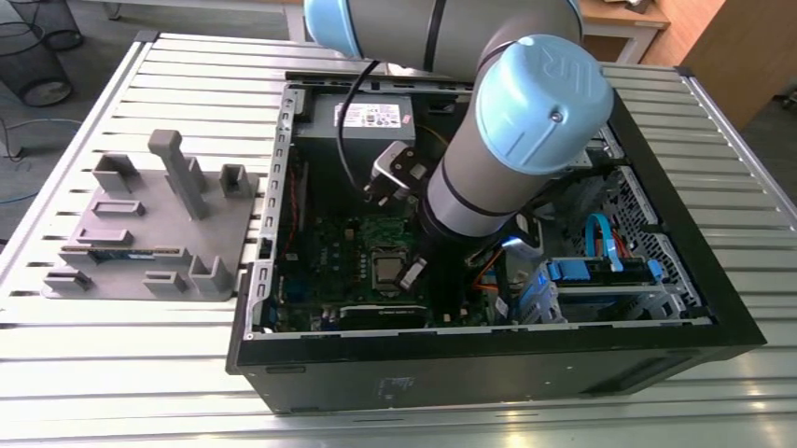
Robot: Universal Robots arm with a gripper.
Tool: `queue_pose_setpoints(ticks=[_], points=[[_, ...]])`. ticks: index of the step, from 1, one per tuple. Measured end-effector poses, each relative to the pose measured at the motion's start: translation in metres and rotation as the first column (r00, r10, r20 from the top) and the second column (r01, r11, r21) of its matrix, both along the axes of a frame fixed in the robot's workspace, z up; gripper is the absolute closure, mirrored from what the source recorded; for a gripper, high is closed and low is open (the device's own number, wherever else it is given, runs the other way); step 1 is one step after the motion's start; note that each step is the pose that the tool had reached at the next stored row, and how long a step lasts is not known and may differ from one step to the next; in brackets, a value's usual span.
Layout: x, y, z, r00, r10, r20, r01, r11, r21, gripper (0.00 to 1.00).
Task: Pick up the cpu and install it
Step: 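Install the first cpu locking lever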
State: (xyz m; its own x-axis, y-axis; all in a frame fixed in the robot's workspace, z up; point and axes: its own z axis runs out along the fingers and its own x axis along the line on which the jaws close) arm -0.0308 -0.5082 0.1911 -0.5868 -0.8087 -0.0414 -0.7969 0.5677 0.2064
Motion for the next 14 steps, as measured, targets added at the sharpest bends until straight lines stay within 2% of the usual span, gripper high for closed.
queue_pose_setpoints(ticks=[10,11,13,14], points=[[0.0000,-0.0001,0.0002,1.0000,0.000,-0.0002,0.000,1.0000,-0.0011,0.89],[0.0000,-0.0001,0.0002,1.0000,0.000,-0.0019,0.000,1.0000,-0.0009,0.89],[0.0001,-0.0001,0.0002,0.9999,0.000,-0.0128,0.000,1.0000,0.0002,0.89],[0.0001,-0.0001,0.0002,0.9999,0.000,-0.0158,0.000,1.0000,0.0002,0.89]])
